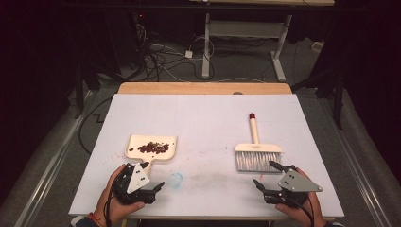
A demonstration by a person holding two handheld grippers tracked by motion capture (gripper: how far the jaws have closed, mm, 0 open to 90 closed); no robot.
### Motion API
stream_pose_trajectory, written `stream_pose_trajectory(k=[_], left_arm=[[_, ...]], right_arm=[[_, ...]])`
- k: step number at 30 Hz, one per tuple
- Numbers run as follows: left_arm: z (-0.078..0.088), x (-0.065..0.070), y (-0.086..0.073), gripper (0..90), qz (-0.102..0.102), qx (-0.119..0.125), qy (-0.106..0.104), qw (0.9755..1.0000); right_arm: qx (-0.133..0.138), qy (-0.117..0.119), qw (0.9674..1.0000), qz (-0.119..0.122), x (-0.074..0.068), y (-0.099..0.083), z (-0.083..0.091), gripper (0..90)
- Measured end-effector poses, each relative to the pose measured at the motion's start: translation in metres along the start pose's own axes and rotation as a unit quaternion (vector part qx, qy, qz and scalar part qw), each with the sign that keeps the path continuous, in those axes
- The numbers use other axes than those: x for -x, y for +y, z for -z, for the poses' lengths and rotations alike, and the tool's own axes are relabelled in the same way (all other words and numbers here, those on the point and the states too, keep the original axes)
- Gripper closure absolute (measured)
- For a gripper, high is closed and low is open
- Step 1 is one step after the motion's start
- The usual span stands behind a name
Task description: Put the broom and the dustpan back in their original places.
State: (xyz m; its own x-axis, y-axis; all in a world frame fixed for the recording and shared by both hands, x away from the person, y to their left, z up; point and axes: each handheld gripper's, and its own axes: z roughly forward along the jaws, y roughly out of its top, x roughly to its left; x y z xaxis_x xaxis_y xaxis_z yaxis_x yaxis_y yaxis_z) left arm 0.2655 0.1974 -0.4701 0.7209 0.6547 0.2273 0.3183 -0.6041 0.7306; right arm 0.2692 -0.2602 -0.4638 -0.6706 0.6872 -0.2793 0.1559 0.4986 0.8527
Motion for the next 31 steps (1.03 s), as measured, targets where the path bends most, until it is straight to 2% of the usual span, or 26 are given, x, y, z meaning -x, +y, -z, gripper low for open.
stream_pose_trajectory(k=[15,31], left_arm=[[-0.0024,-0.0001,-0.0001,19.4,0.0,-0.005,-0.005,1.0],[-0.0036,-0.0019,0.0012,19.4,0.002,-0.005,0.0,1.0]], right_arm=[[0.005,-0.002,1.0,0.001,0.0,0.0022,0.0012,20.9],[0.004,-0.009,0.9999,0.002,0.0033,0.0021,-0.0006,21.0]])
